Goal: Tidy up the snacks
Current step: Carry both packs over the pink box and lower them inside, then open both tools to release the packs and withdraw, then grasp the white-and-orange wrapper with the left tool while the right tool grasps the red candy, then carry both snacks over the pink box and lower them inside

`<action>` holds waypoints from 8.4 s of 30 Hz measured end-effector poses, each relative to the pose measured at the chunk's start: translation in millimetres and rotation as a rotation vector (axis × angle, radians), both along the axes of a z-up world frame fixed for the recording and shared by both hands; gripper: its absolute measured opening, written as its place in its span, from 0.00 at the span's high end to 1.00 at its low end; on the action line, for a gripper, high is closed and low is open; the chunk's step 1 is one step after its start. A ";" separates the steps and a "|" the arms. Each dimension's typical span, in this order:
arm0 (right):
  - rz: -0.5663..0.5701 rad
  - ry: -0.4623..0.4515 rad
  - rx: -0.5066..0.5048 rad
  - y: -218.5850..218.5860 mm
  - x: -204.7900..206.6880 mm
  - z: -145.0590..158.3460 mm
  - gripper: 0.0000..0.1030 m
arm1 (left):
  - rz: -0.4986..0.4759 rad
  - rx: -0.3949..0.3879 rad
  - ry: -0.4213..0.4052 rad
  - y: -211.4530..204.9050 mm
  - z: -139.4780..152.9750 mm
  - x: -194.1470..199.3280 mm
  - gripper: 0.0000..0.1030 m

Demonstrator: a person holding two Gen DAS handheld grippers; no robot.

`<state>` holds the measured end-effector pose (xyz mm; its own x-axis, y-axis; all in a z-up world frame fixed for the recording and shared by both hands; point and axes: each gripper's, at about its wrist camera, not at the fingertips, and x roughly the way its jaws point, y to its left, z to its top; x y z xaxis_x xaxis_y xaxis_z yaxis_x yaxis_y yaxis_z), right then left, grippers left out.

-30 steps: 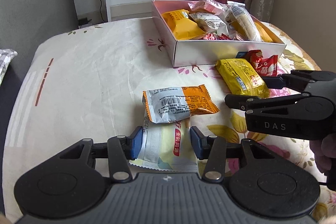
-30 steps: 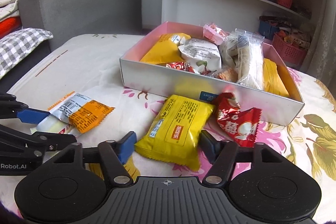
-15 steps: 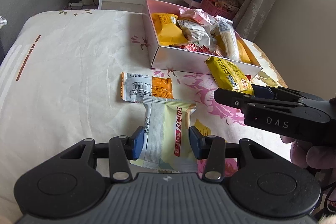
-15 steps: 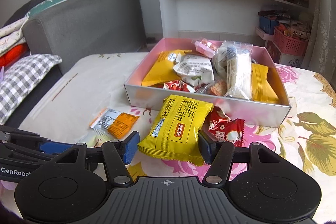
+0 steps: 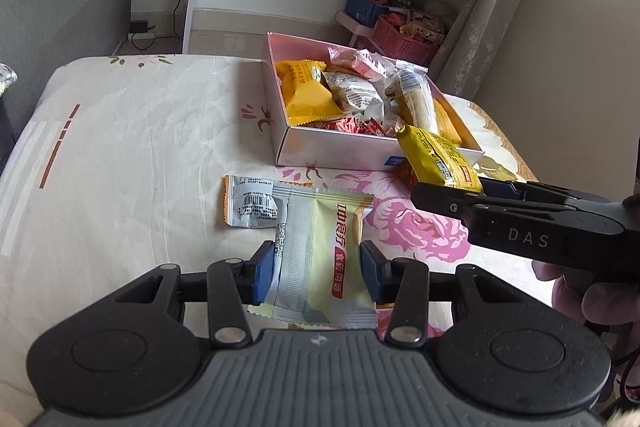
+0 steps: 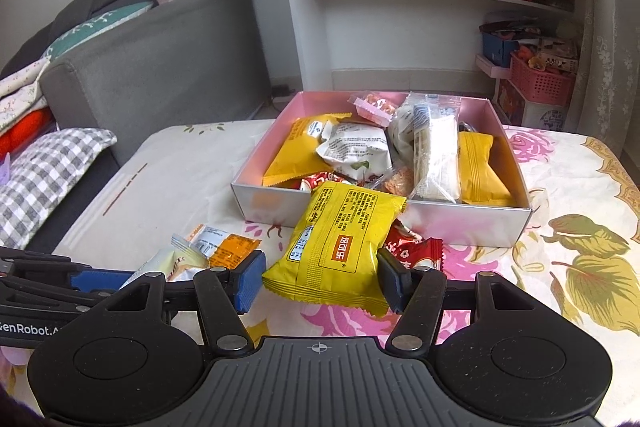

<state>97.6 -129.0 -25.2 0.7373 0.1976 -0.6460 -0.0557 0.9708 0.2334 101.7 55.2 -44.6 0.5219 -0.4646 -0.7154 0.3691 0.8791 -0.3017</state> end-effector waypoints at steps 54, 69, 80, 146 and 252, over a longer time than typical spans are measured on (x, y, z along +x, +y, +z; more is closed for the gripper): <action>-0.180 -0.072 0.201 -71.4 54.4 7.0 0.42 | 0.205 -0.021 -0.218 -63.6 7.4 85.3 0.46; -0.172 -0.131 0.289 -65.1 77.9 3.8 0.38 | 0.245 0.038 -0.210 -51.9 9.1 84.5 0.42; -0.171 -0.117 0.268 -68.5 67.1 11.2 0.27 | 0.260 0.047 -0.199 -44.3 14.3 77.1 0.38; 0.020 0.123 -0.112 -55.0 -23.7 -62.7 0.00 | -0.011 0.242 -0.215 -21.3 -60.6 -4.4 0.00; -0.177 -0.205 0.069 -85.0 18.0 31.9 0.65 | 0.115 -0.001 -0.394 -46.8 16.3 26.1 0.49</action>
